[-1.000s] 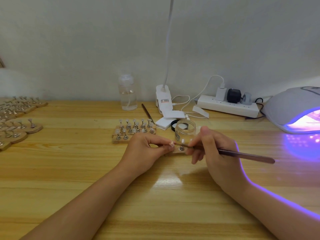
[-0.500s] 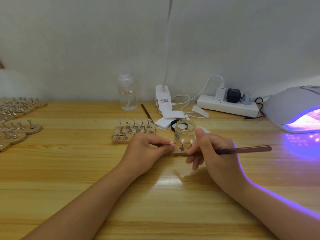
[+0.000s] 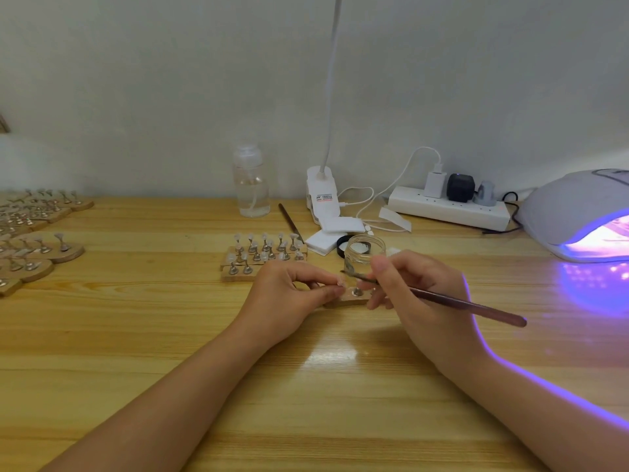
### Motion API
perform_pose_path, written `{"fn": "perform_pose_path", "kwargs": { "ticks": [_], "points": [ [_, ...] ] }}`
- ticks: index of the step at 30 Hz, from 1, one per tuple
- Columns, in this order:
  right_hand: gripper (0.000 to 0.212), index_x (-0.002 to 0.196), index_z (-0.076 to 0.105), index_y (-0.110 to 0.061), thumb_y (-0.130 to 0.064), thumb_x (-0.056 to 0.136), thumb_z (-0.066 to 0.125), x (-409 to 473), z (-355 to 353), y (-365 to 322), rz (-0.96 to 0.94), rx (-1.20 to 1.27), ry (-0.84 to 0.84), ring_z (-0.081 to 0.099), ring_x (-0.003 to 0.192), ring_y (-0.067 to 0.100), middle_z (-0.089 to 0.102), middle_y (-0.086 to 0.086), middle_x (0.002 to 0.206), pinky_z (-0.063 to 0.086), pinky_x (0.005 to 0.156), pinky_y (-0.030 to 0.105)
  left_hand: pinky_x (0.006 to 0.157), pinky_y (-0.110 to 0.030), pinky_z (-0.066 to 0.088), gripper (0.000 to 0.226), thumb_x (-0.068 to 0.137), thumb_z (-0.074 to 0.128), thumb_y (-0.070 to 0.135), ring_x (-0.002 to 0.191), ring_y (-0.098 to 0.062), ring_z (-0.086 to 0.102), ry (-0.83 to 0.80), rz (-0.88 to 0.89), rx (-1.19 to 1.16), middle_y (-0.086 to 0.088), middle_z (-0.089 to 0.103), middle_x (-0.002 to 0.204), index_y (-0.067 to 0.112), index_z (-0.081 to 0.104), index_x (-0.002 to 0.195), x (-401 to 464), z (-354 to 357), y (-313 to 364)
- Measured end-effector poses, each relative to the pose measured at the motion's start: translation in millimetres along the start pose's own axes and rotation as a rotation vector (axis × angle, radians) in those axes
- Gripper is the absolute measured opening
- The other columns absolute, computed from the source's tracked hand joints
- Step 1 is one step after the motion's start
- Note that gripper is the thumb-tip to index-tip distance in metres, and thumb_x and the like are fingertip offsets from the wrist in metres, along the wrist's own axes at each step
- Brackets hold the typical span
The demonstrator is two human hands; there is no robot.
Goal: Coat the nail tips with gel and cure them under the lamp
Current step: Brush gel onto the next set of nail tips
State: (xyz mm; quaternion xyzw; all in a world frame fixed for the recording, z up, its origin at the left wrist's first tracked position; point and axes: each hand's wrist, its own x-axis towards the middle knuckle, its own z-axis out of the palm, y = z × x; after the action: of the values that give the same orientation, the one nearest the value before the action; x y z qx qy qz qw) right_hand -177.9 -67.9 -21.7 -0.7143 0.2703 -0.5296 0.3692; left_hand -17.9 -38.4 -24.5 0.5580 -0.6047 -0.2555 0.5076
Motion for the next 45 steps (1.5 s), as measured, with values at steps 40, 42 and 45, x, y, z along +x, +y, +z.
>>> {"fn": "perform_pose_path", "kwargs": {
  "ticks": [40, 42, 45],
  "points": [
    [0.041, 0.064, 0.060, -0.012, -0.039, 0.086, 0.038, 4.9, -3.4, 3.4, 0.077, 0.110, 0.206, 0.048, 0.039, 0.013, 0.064, 0.007, 0.058, 0.042, 0.044, 0.017, 0.058, -0.011, 0.042, 0.009, 0.071, 0.074, 0.008, 0.065, 0.003, 0.058, 0.052, -0.037, -0.004, 0.007, 0.069, 0.073, 0.015, 0.069, 0.074, 1.3, -1.4, -1.0],
    [0.041, 0.064, 0.060, -0.012, -0.040, 0.085, 0.039, 6.2, -3.9, 3.7, 0.096, 0.125, 0.216, 0.048, 0.038, 0.013, 0.065, 0.007, 0.057, 0.042, 0.042, 0.018, 0.059, -0.010, 0.045, 0.011, 0.071, 0.074, 0.007, 0.065, 0.001, 0.060, 0.028, -0.040, -0.002, 0.004, 0.069, 0.073, 0.016, 0.069, 0.072, 2.1, -0.4, -0.7],
    [0.042, 0.064, 0.060, -0.011, -0.042, 0.084, 0.039, 7.0, -4.0, 3.5, 0.113, 0.133, 0.215, 0.049, 0.038, 0.012, 0.065, 0.008, 0.058, 0.042, 0.041, 0.018, 0.059, -0.007, 0.045, 0.014, 0.072, 0.074, 0.006, 0.061, 0.005, 0.059, 0.005, -0.040, 0.006, 0.003, 0.067, 0.070, 0.018, 0.069, 0.068, 2.8, 0.6, 0.2]
  ]
}}
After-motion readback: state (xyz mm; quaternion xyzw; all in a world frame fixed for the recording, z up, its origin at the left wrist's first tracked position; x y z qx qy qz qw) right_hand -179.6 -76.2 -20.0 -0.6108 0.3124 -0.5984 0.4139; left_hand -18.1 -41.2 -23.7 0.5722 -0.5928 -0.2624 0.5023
